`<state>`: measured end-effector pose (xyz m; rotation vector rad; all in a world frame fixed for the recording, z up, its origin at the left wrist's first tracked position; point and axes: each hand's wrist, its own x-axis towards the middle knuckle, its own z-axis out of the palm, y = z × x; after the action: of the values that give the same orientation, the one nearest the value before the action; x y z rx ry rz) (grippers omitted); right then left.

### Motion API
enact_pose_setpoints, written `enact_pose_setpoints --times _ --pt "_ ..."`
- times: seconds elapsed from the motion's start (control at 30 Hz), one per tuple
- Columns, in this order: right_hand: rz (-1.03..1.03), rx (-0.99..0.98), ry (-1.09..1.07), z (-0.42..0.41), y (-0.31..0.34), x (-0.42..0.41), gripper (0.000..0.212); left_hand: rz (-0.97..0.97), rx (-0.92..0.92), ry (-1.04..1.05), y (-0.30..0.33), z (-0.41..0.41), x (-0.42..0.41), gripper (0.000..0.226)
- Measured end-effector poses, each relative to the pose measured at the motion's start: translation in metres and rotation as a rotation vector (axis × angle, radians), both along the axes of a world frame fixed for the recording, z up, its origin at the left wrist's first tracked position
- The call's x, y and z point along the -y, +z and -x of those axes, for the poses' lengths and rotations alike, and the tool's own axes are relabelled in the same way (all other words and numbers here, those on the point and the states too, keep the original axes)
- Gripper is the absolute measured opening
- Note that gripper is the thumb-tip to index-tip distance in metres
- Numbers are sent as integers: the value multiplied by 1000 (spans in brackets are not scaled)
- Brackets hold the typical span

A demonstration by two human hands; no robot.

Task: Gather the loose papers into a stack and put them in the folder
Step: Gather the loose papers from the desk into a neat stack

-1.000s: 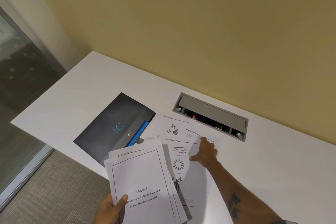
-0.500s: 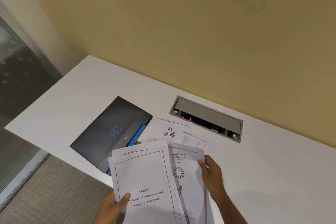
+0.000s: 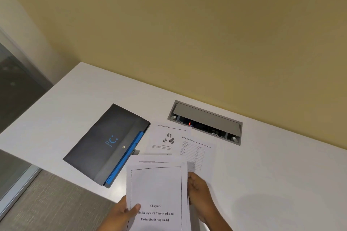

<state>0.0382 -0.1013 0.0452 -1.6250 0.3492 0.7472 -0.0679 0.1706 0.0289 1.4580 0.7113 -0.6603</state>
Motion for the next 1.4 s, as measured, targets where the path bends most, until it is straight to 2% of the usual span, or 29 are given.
enact_pose_setpoints --times 0.27,0.33,0.4,0.5,0.53,0.57,0.67,0.77,0.97,1.07,1.2,1.27,1.4 --pt "-222 -234 41 -4 -9 -8 27 36 -32 62 -4 2 -3 44" --pt "-188 -227 48 -18 -6 -3 37 30 -6 80 -5 4 -5 43" --pt "-18 -89 2 -39 -2 4 51 -19 34 96 -4 6 -6 42" --pt "431 294 44 -68 0 20 42 -70 55 160 -7 10 -8 39" --pt "572 388 119 -77 -1 26 50 -73 45 182 -10 11 -9 40" --pt "681 441 208 -84 -3 32 69 -76 35 199 -12 13 -12 41" --pt "898 423 460 -100 -9 47 122 -79 24 201 -21 17 -19 45" --pt "1023 389 613 -103 -20 51 137 -92 18 231 -26 22 -26 44" --pt "1044 476 528 -90 -30 46 118 -128 35 258 -28 24 -26 41" --pt "922 439 333 -75 -33 40 113 -82 28 292 -26 19 -24 48" --pt "792 275 60 -51 -38 42 108 -36 26 320 -23 10 -23 45" --pt "709 193 -99 -42 -41 48 88 -42 38 306 -20 5 -23 42" --pt "432 195 -309 -28 -39 66 25 -76 48 246 -18 -2 -22 31"
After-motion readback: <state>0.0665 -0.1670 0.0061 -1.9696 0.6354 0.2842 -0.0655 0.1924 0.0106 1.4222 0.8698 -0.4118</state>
